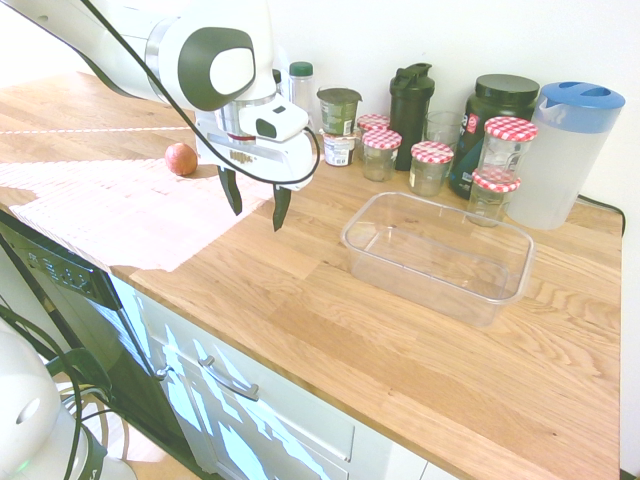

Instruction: Put the apple into the container

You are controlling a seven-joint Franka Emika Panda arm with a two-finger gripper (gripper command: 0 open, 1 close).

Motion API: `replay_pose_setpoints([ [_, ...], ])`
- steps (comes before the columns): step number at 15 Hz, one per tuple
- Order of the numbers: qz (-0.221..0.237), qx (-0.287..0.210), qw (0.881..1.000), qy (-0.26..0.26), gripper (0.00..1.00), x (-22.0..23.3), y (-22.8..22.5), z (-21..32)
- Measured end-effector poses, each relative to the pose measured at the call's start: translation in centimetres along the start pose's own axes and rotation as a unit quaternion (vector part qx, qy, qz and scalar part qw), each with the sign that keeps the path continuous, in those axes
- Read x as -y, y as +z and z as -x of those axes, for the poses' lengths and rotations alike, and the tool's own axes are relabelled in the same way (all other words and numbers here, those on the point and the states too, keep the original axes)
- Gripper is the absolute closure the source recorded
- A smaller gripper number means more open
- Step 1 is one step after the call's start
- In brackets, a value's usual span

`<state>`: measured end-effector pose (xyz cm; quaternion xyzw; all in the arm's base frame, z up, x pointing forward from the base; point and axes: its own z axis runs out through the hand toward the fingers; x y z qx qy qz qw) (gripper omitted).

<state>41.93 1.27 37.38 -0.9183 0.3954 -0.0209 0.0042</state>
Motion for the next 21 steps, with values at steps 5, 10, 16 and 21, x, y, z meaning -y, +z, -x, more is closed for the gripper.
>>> replay_pose_setpoints([
  [5, -0.033, -0.020, 0.999, -0.016, 0.00, 3.5, -3.1, 2.9],
  [10, -0.081, -0.037, 0.990, -0.112, 0.00, 15.9, -7.5, 13.9],
  [16, -0.048, -0.049, 0.979, -0.194, 0.00, 27.4, -2.8, 16.0],
  [21, -0.016, -0.057, 0.973, -0.225, 0.00, 29.6, 0.8, 16.8],
])
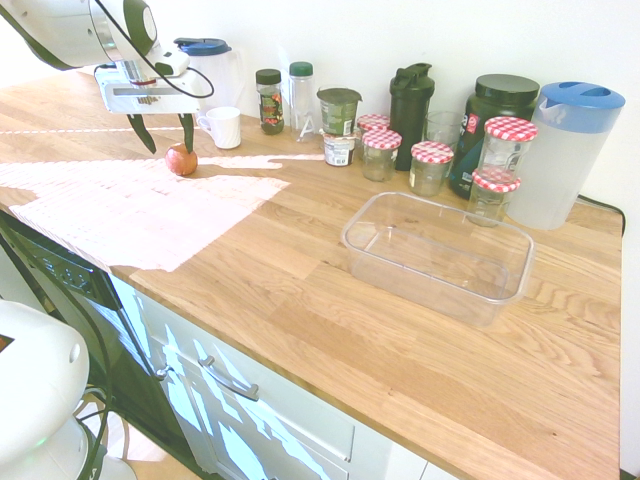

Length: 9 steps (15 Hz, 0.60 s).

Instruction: Put the apple into the container

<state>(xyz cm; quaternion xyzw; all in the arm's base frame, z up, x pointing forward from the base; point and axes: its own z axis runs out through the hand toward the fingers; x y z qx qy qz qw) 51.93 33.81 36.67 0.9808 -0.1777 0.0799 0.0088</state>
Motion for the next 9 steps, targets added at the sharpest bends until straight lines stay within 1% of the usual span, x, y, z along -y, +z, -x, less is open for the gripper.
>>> replay_pose_setpoints([
  [1, 0.005, -0.001, 1.000, -0.003, 0.00, 0.0, 0.7, -0.1],
  [2, 0.009, -0.003, 1.000, -0.005, 1.00, 0.2, 1.3, 0.0],
  [5, 0.015, -0.003, 1.000, -0.005, 1.00, 0.8, 2.3, 0.5],
  [9, 0.015, -0.004, 1.000, -0.002, 1.00, 1.1, 2.3, 0.8],
])
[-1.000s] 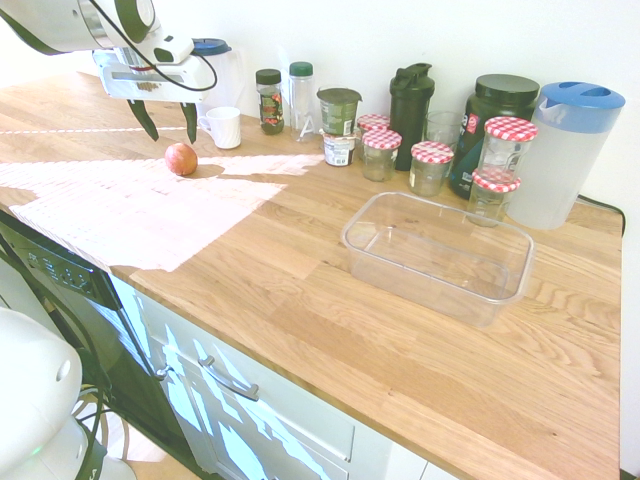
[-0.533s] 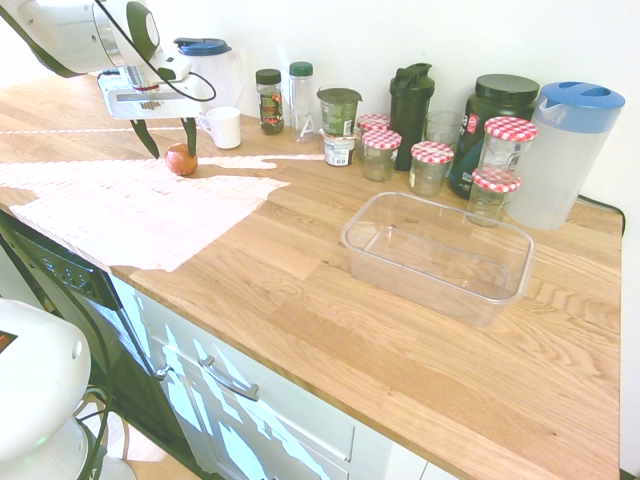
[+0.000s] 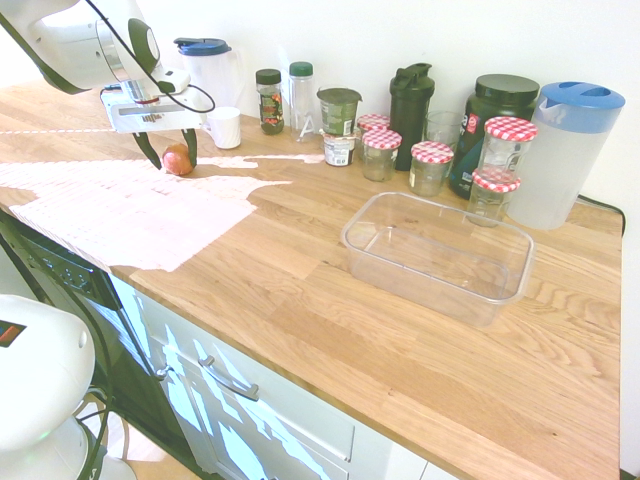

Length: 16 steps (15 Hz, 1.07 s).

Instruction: Put the apple into the container

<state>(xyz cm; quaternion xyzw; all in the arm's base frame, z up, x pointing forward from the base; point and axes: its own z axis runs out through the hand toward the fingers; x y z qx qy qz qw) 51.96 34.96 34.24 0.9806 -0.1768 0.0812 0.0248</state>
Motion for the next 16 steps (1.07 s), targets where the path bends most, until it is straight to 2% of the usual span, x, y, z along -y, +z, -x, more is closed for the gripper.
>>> replay_pose_setpoints([
  [6, -0.007, -0.001, 1.000, 0.018, 1.00, -0.1, -0.7, -0.9],
  [9, -0.049, 0.000, 0.995, 0.082, 1.00, -2.3, -7.2, -5.5],
  [12, -0.041, 0.008, 0.985, 0.166, 1.00, -12.9, -14.1, -12.1],
  [14, -0.025, 0.013, 0.977, 0.213, 1.00, -22.3, -15.3, -14.8],
  [16, -0.011, 0.015, 0.967, 0.256, 1.00, -31.0, -14.5, -15.5],
])
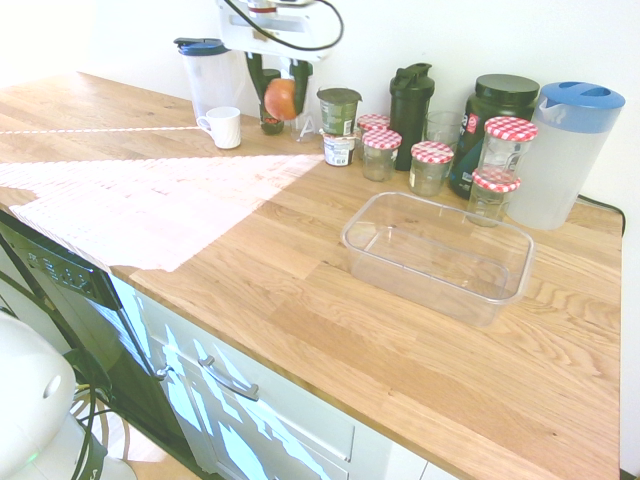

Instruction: Put the apple into the container

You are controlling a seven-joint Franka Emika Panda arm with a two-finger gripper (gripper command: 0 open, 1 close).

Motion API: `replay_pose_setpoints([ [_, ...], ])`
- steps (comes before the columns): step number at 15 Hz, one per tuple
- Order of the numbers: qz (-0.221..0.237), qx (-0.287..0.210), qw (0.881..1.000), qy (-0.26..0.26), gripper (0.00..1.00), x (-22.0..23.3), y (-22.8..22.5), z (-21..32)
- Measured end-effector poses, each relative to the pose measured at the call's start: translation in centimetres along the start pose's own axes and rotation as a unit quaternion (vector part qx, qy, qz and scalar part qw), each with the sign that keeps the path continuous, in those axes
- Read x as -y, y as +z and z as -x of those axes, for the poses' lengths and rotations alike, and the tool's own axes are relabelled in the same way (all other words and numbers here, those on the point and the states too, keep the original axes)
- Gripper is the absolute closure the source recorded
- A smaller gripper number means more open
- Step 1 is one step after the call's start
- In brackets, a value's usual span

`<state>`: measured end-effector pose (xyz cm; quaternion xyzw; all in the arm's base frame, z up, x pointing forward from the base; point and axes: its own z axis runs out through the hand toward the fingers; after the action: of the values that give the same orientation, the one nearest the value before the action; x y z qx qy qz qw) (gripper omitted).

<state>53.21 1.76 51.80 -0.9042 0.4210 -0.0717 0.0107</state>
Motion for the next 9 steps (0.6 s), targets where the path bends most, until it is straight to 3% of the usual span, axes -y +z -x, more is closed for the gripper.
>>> replay_pose_setpoints([
  [4, 0.005, -0.005, 0.998, 0.070, 1.00, -11.9, 2.8, -7.4],
  [9, 0.018, -0.006, 0.991, 0.130, 1.00, -20.2, 5.8, -13.2],
])
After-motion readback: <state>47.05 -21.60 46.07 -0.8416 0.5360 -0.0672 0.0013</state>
